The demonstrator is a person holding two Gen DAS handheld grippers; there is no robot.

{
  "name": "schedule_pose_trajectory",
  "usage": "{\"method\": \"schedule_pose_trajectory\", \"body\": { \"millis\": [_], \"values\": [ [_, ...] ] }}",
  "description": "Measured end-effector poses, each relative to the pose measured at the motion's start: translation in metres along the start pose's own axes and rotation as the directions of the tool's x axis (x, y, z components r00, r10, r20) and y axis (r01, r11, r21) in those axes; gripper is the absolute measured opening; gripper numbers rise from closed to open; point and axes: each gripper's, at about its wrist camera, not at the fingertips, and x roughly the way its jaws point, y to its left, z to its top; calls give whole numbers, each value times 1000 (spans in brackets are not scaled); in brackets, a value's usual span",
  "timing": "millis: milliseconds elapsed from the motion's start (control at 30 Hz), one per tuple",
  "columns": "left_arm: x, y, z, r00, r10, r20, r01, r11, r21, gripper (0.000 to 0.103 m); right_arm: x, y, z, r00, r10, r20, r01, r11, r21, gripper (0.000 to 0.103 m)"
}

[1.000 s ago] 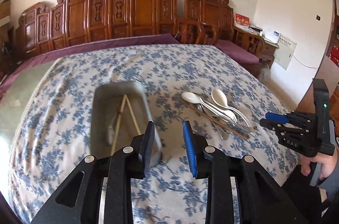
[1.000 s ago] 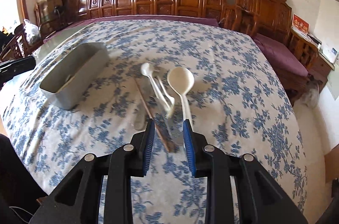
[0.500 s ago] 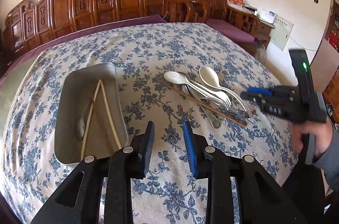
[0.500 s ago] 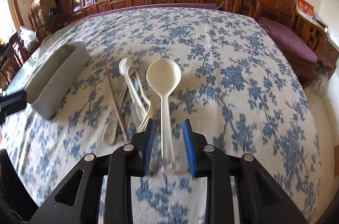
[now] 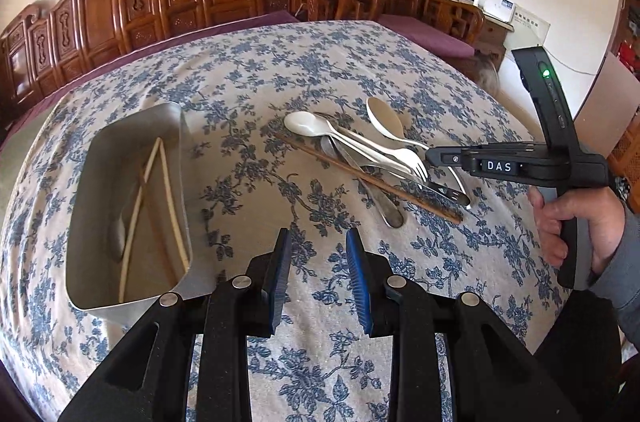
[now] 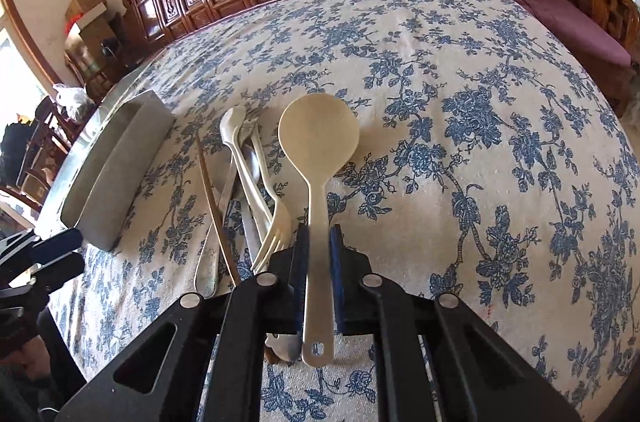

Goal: Organize utensils
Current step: 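Reach the right tool to the utensil pile and grasp the large white spoon, then lift the white spoon with the right tool while the left tool grasps a wooden chopstick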

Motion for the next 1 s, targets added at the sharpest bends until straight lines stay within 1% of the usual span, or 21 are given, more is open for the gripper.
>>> {"method": "schedule_pose_trajectory", "body": {
  "millis": [233, 500, 633, 833, 933, 967, 1000],
  "values": [
    [10, -8, 6, 999, -30, -23, 30, 999, -10, 26, -19, -10, -11, 999, -42, 11, 42, 999, -5, 12],
    [36, -26, 22, 996, -58, -61, 58, 998, -10, 26, -41, -26, -34, 988, -155, -4, 155, 987, -50, 12],
    [53, -35, 34, 995, -64, -75, 62, 998, -25, 32, -44, -38, -40, 988, -151, 1, 151, 988, -26, 12],
    [85, -45, 45, 989, -65, -130, 58, 997, -53, 32, -46, -44, -42, 991, -133, 7, 133, 991, -13, 12],
    [96, -47, 45, 987, -38, -153, 30, 998, -59, 32, -46, -44, -43, 991, -136, 8, 136, 991, -17, 12],
    [100, -48, 45, 986, -19, -163, 10, 998, -56, 33, -46, -44, -44, 990, -137, 7, 138, 990, -16, 12],
    [102, -48, 45, 986, -9, -164, 0, 999, -54, 37, -44, -48, -44, 990, -141, -1, 141, 990, -7, 12]
  ]
}}
